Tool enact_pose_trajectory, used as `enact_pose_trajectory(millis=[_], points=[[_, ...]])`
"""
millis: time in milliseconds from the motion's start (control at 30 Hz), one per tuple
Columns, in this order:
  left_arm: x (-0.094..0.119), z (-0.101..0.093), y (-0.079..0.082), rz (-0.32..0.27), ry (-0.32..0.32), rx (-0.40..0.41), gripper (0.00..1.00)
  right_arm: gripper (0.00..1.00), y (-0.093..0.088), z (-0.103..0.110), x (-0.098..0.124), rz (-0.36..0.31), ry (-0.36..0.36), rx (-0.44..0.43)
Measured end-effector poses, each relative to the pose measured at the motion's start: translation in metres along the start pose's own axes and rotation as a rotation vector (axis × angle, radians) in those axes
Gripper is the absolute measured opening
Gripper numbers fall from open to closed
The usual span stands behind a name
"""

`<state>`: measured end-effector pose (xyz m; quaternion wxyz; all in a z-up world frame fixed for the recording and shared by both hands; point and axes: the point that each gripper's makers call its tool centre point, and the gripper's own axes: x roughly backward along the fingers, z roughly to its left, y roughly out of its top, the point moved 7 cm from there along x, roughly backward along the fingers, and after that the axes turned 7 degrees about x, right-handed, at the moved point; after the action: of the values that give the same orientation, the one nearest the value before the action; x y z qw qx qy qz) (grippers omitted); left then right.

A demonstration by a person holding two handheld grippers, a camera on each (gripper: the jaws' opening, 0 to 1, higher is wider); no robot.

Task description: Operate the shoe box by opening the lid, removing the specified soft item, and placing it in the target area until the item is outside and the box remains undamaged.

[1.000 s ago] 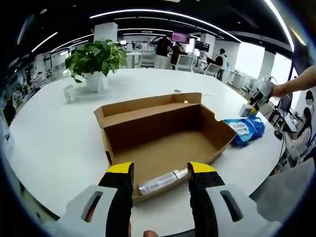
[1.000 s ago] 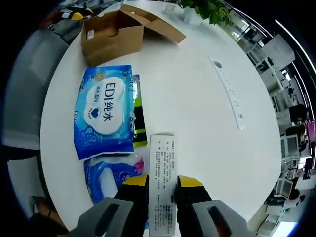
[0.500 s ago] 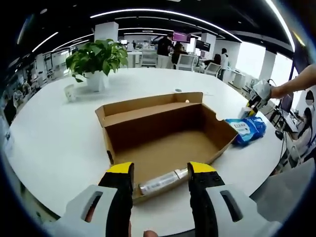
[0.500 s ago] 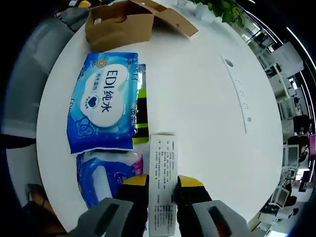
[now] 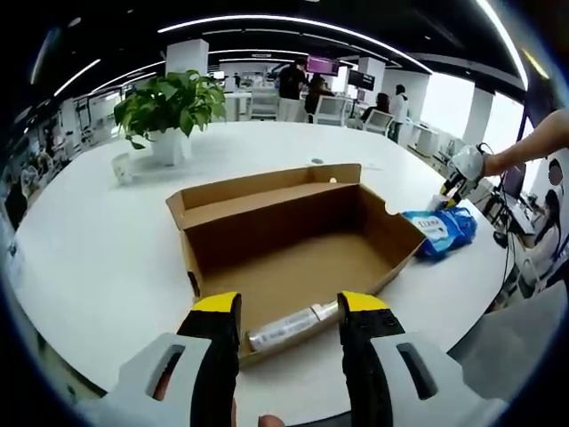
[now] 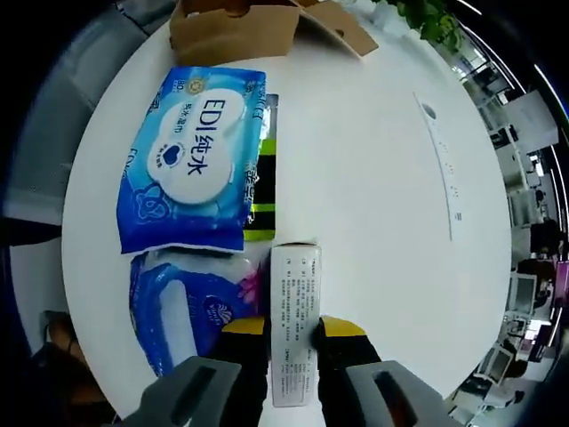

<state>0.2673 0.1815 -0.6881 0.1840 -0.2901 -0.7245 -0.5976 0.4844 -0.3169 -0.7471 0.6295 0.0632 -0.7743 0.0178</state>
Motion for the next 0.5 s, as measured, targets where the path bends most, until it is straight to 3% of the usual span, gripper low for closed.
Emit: enact_pose_trajectory(millis=[500], points=[[0.000,-0.002,0.001,-0.004,-0.013,-0.006,0.44,0.18,-0.002,-0.005,0.013,0.005,-0.036,-0.033]])
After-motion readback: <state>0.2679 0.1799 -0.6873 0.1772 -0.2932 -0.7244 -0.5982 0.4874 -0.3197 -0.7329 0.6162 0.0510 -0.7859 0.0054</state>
